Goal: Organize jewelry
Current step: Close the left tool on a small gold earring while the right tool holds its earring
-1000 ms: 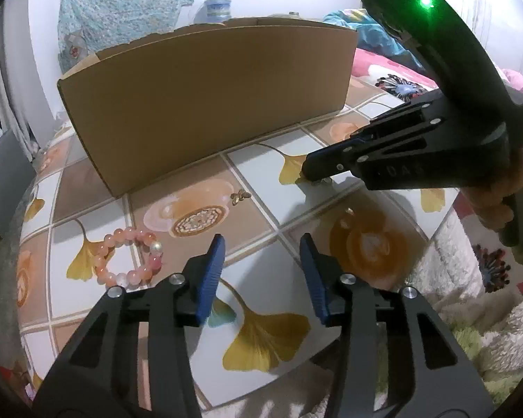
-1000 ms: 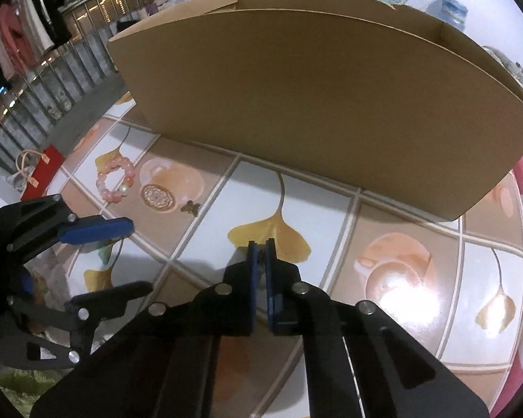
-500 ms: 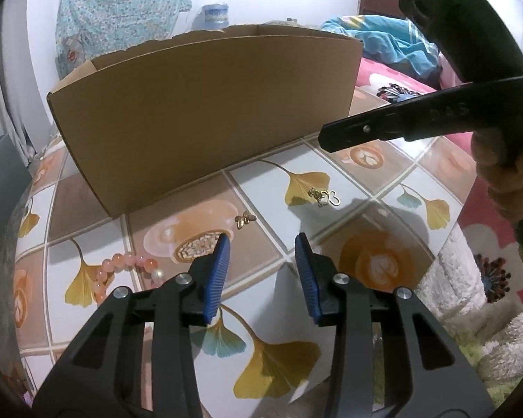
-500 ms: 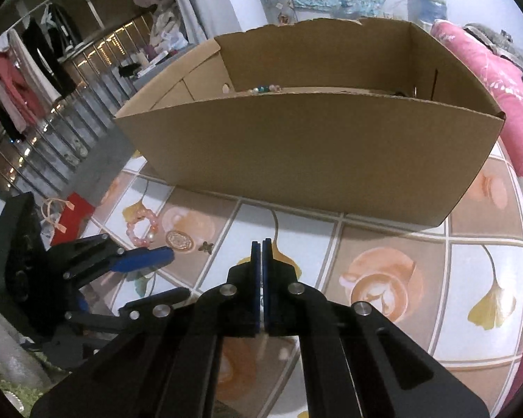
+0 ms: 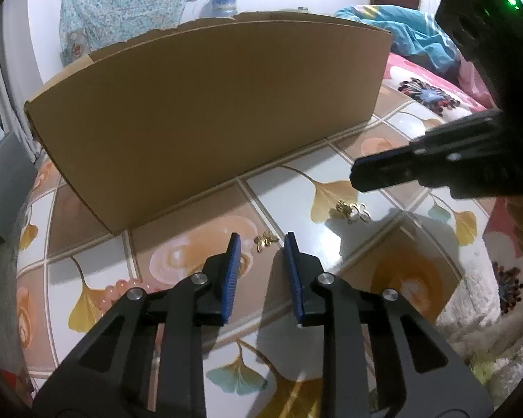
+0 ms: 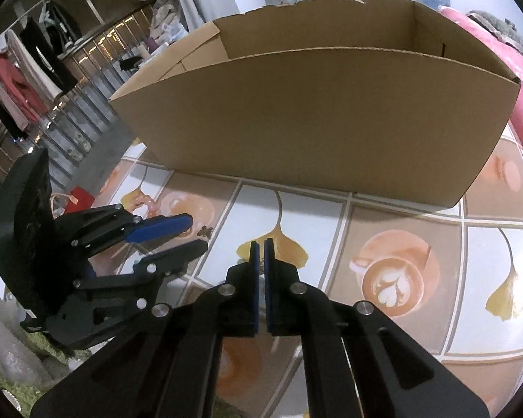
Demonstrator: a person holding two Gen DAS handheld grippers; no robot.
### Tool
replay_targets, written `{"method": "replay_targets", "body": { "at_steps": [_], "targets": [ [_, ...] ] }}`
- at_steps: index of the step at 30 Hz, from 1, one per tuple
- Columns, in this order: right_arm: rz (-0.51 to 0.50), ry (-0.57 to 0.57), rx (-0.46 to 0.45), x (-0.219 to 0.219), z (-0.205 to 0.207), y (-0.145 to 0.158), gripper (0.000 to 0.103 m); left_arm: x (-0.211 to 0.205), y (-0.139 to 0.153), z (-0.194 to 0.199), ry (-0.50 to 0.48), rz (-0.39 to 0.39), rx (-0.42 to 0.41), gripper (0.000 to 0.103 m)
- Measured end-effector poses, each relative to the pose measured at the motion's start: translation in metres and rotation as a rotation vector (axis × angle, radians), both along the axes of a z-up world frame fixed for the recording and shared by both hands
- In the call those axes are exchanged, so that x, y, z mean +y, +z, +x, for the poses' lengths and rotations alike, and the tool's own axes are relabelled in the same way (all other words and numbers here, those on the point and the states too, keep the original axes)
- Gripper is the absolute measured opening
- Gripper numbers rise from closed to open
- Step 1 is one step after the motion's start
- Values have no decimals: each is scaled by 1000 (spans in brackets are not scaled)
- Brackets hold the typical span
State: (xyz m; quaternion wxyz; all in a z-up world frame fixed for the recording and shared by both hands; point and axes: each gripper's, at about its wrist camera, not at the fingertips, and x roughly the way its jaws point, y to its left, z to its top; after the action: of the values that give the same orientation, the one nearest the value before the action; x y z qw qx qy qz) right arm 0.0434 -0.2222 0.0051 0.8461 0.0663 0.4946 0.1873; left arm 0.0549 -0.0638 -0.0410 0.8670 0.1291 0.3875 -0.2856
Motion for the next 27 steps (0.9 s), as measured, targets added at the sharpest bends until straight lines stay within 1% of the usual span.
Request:
{"method": "replay_targets", "body": {
  "at_steps": [6,12,20,27],
  "targets": [
    [9,-8,-8,-5,-2,-1,3,-7,0,2,5,24,0,21],
    [28,-20,-12,-11,-3,-6,3,-13,1,1,1,40,9,12],
    [46,-32,-23,-15,-4,-6,3,-13,2,1,2,51,4,10],
    [35,-20,-34,-12,-5,-3,3,-10,5,0,6,31,-3,10]
  ]
}}
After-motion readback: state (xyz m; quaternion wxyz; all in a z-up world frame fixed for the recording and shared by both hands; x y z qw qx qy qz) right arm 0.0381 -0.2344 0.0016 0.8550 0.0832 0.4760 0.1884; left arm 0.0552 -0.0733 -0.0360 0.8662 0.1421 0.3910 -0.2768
